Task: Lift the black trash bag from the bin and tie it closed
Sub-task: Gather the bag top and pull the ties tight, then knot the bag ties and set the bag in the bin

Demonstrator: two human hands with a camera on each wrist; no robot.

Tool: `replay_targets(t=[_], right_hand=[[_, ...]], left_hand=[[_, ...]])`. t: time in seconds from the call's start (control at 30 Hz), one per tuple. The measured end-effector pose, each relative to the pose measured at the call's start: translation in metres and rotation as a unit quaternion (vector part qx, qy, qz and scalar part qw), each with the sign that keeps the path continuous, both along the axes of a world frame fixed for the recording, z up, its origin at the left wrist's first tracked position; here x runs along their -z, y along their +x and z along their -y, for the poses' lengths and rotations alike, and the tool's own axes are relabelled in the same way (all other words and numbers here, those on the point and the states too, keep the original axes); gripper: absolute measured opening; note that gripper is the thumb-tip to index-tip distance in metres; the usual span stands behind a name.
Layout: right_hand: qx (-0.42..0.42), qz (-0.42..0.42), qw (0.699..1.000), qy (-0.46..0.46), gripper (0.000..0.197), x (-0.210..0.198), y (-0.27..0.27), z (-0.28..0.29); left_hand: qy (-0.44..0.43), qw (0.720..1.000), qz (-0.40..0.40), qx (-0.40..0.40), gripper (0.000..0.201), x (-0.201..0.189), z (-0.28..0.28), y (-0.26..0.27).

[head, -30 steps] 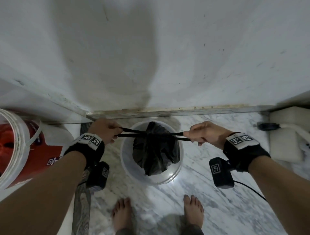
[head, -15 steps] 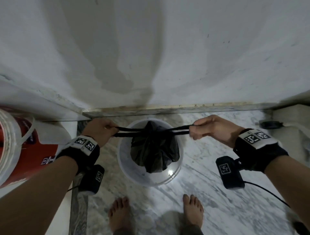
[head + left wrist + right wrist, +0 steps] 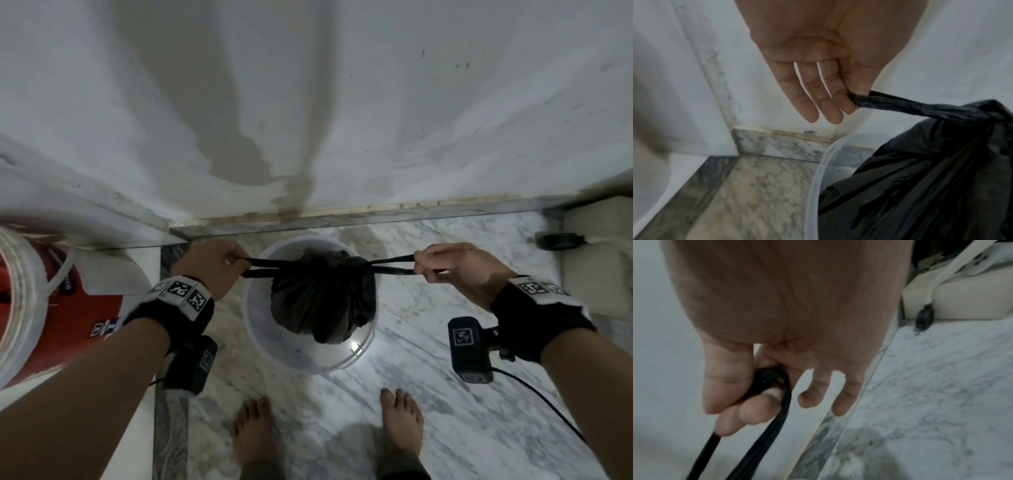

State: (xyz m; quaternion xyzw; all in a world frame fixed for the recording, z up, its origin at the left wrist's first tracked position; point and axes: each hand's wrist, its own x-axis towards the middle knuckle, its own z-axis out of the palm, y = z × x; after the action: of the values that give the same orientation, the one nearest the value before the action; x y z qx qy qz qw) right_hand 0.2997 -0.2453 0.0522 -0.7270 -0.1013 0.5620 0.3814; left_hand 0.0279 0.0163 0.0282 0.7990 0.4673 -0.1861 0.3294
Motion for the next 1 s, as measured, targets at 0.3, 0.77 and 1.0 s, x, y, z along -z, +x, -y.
replay_targets(t=[0.3,0.77,1.0], right_hand=[[0.053,0.019,0.979,-0.195,0.025,0.018,-0.009,0.012],[0.035,0.096,0.992,0.072,0.017,-0.015,-0.021,-0.048],[-0.507,0.413,0.756,-0.030,0.028,-0.016,-0.046,-0.044]], left_hand=[[-0.118,0.981,0.032,-0.153,0.014,0.019,0.018,-0.027],[-0.498,0.708,0.333,-0.373,0.012,-0.043,0.020,0.028],[-0.136,0.977,-0.046,0.155,0.036,-0.054,0.021,0.048]])
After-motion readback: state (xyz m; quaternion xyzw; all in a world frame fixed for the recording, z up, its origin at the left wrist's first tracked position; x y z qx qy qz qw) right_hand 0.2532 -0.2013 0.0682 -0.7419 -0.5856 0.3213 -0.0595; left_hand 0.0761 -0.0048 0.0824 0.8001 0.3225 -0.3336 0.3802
